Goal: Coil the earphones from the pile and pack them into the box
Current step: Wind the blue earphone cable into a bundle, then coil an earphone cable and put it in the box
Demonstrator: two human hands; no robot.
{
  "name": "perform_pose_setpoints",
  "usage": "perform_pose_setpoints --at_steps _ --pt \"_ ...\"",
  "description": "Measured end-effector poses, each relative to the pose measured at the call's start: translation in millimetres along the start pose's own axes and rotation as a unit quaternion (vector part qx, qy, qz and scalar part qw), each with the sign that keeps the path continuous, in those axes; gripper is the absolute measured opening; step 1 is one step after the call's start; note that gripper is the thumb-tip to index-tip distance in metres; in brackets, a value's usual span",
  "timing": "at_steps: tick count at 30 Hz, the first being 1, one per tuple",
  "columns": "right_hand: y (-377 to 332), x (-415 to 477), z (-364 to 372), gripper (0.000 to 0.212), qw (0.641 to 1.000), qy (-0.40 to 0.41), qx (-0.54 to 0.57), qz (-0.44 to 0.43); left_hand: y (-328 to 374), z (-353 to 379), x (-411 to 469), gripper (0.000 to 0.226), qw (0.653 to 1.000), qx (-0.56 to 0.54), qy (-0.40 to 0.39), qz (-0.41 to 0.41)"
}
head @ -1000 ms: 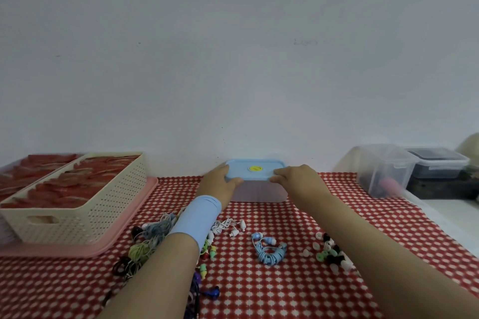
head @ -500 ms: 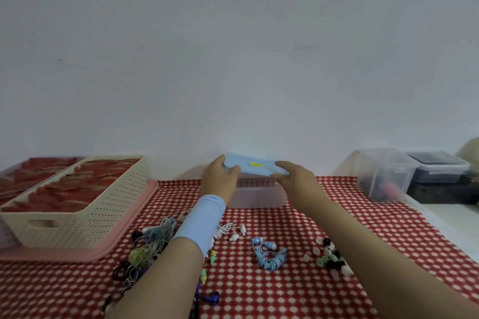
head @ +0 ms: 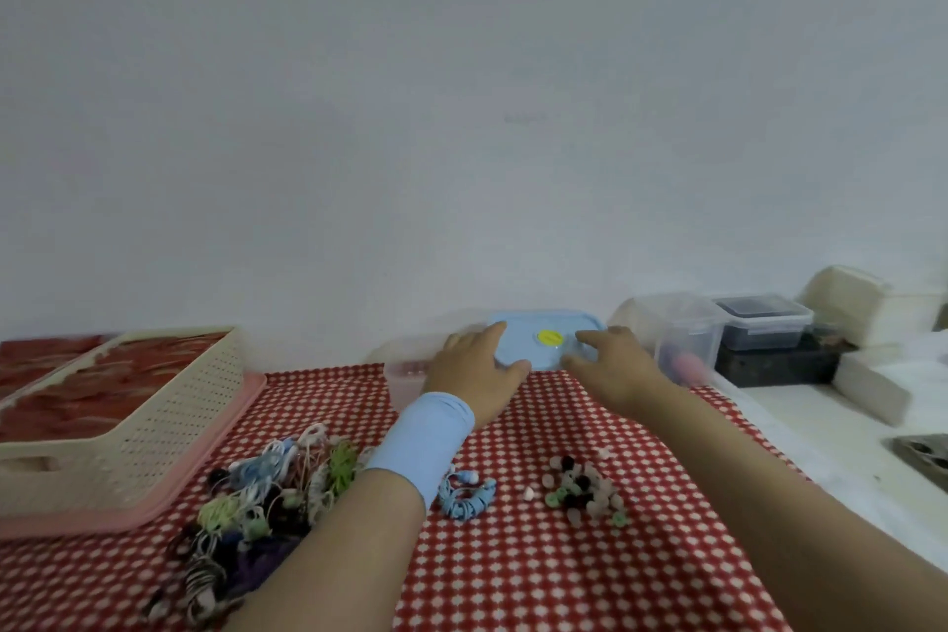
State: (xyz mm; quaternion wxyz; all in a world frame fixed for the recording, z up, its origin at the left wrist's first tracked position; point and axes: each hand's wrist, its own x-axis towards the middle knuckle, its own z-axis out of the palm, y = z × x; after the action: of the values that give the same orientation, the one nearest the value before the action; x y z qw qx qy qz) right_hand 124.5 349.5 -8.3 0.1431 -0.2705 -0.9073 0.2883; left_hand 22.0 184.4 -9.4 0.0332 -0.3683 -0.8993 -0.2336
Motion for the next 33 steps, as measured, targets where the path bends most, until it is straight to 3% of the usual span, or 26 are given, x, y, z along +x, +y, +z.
perform_pose_setpoints --at_steps 5,8,10,15,18,21,26,29,31,33 --pt "45 -8 -11 0.051 0.989 -0.046 -0.140 0.018 39 26 -6 0.074 0.981 0.133 -0.139 0.033" --pt "59 -13 -8 0.063 0.976 -0.092 -0.196 0.022 45 35 -9 0.075 0.962 0.203 -0.179 0.041" --pt "57 -16 -7 0.069 0.981 -0.077 -0.177 0.023 43 32 -11 0.071 0.969 0.187 -0.151 0.053" --pt "21 -23 -5 0.044 0.984 -0.024 -0.146 -0.094 22 7 -22 0.037 0.994 0.074 -0.037 0.065" --pt "-11 -33 1 0.031 0.979 -0.081 -0.101 -0.156 1 -4 -33 0.031 0.998 0.018 -0.064 0.006" --pt "-36 -42 18 0.029 0.966 -0.148 -0.094 -0.188 -18 -14 -45 0.037 0.994 0.045 -0.103 -0.019" --pt "-57 -47 47 0.065 0.926 -0.289 -0.147 -0.195 -31 -31 -64 0.042 0.976 0.091 -0.198 -0.029" --pt "-63 -49 56 0.073 0.922 -0.288 -0.171 -0.193 -36 -38 -70 0.051 0.960 0.081 -0.268 -0.028" --pt "-65 -48 59 0.062 0.928 -0.275 -0.166 -0.191 -40 -40 -71 0.063 0.952 0.095 -0.291 -0.016" --pt "-64 -46 62 0.052 0.933 -0.264 -0.149 -0.194 -44 -37 -70 0.060 0.957 0.094 -0.274 -0.006"
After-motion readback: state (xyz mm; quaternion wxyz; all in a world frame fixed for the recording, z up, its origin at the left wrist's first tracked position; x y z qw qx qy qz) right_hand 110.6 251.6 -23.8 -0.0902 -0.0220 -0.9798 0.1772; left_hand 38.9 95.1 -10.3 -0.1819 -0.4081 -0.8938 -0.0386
